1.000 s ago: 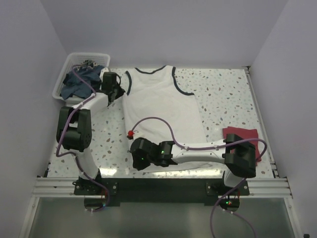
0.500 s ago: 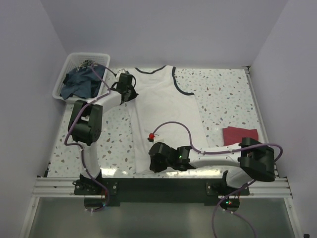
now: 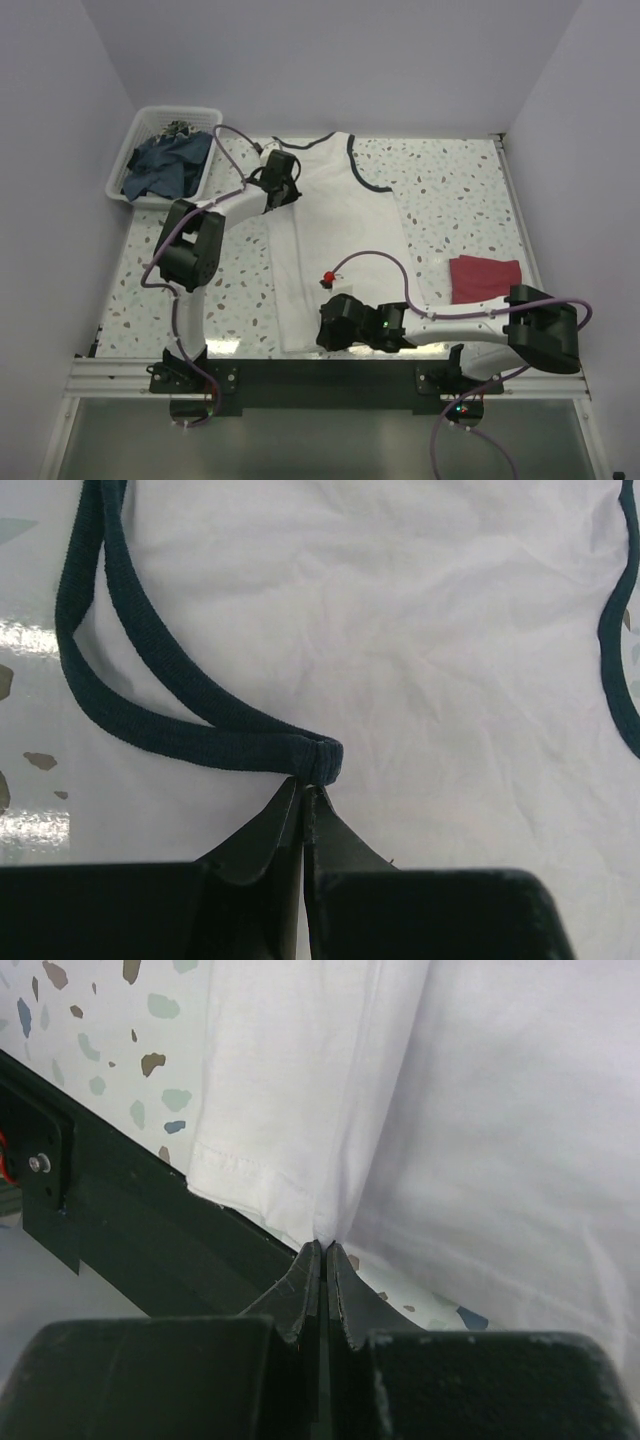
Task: Fold and stack the tank tops
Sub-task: Fold the tank top
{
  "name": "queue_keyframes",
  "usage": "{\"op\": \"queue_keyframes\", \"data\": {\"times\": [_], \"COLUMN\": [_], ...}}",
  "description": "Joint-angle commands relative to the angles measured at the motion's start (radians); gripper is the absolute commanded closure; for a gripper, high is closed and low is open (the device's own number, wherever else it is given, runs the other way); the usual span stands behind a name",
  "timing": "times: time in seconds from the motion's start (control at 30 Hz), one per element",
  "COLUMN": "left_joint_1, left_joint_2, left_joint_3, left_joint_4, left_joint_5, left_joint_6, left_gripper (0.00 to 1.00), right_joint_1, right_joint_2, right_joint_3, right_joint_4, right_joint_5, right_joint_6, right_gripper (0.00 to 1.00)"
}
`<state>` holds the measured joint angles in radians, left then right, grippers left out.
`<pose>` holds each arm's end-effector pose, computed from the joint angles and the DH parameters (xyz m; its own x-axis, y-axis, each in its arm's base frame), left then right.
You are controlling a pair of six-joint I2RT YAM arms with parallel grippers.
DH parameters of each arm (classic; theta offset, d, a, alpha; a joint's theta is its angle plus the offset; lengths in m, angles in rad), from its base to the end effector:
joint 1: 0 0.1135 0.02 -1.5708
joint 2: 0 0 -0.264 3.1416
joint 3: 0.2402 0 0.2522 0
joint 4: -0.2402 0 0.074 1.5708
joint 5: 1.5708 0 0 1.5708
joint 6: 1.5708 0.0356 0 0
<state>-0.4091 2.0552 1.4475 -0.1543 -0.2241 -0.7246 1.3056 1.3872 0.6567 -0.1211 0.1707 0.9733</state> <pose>0.4224 -0.1745 0.1815 -0.6336 -0.4297 -0.6434 -0.2399 0.8997 -0.3647 0.0756 0.2553 0.1722 -0.8729 -0.1056 -0.4763 -0.3555 0.8063 0.4727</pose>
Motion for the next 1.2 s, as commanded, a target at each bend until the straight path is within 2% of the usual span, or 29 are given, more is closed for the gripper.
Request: {"op": "queue_keyframes", "data": {"times": [0.0, 0.9, 1.07, 1.17], "left_joint_1": [-0.014, -0.06, -0.06, -0.062], "left_joint_2": [0.022, 0.046, 0.045, 0.042], "left_joint_3": [0.065, 0.073, 0.07, 0.062], "left_joint_4": [-0.007, 0.027, 0.045, 0.078], "left_joint_5": [-0.041, -0.034, -0.015, 0.018], "left_joint_6": [-0.016, -0.001, 0.013, 0.024], "left_gripper": [0.93, 0.83, 0.77, 0.68], "right_joint_1": [0.0, 0.069, 0.077, 0.081], "right_joint_2": [-0.066, -0.083, -0.096, -0.119], "right_joint_3": [-0.02, -0.109, -0.112, -0.115], "right_joint_4": [0.009, -0.014, -0.029, -0.057], "right_joint_5": [0.053, 0.148, 0.171, 0.199], "right_joint_6": [0.038, 0.134, 0.148, 0.165], "right_gripper": [1.0, 1.0, 1.0, 1.0]}}
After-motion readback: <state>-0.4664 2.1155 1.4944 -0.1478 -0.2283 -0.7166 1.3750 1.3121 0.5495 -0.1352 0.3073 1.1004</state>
